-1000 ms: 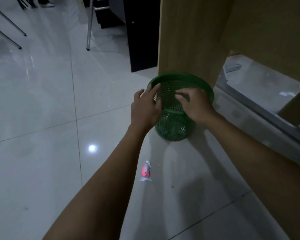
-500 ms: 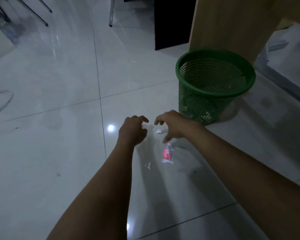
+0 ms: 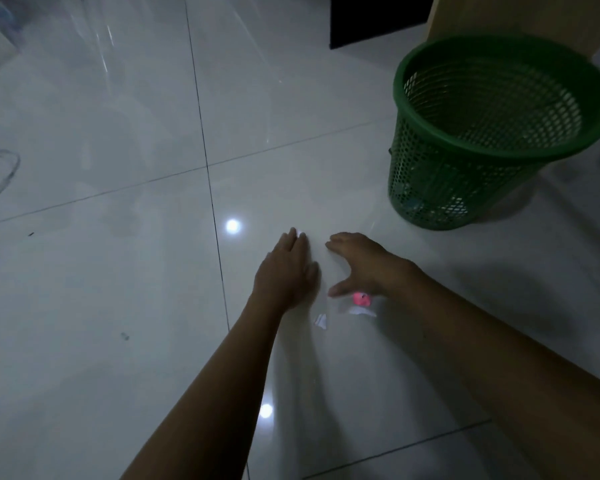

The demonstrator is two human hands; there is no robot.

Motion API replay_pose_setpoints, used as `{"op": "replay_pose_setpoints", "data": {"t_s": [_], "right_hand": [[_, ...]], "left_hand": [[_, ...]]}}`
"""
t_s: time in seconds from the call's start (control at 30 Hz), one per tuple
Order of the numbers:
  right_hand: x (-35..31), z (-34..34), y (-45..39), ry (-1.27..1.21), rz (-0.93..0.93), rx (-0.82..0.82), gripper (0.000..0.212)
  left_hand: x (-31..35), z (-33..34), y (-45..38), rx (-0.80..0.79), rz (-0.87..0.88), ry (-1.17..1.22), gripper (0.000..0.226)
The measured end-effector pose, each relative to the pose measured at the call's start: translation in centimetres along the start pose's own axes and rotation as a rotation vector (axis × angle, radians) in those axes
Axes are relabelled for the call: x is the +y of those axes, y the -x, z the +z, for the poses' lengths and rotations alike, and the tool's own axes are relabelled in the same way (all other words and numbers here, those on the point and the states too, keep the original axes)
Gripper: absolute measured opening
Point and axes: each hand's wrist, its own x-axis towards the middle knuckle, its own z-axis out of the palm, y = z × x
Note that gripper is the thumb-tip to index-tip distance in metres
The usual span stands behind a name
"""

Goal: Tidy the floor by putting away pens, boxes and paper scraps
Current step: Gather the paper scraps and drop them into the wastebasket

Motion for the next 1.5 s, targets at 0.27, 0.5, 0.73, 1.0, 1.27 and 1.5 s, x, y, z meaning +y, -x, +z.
{"op": "replay_pose_setpoints", "data": {"t_s": [0.27,0.5,0.73,1.0,1.27,1.5], "right_hand": [[2.3,1.9,3.0,-0.052,0.008,0.007,0.118],[2.5,3.4,6.2,-0.215,0.019,0.133,0.112],[2.8,5.5,7.4,-0.209,0.043,0.214,0.097],[2.3,4.8,6.2,-0.122,0.032,0.275,0.075],[1.9,4.6,5.6,-0.136,-0.009,0.26,0.053],[1.2,3.7,6.2,-0.093,-0.007,0.191,0.037]], "left_hand": [[-2.1,2.1,4.9,0.118,0.246,-0.124,0.077],[-1.7,2.9,7.5,0.089,0.19,-0.063,0.086],[-0.7,3.1,7.9,0.213,0.143,0.064,0.062],[-0.2,2.8,7.2,0.152,0.141,0.1,0.072],[0.5,2.8,6.1,0.064,0.308,0.012,0.064],[0.7,3.5,7.4,0.171,0.405,0.066,0.022]]}}
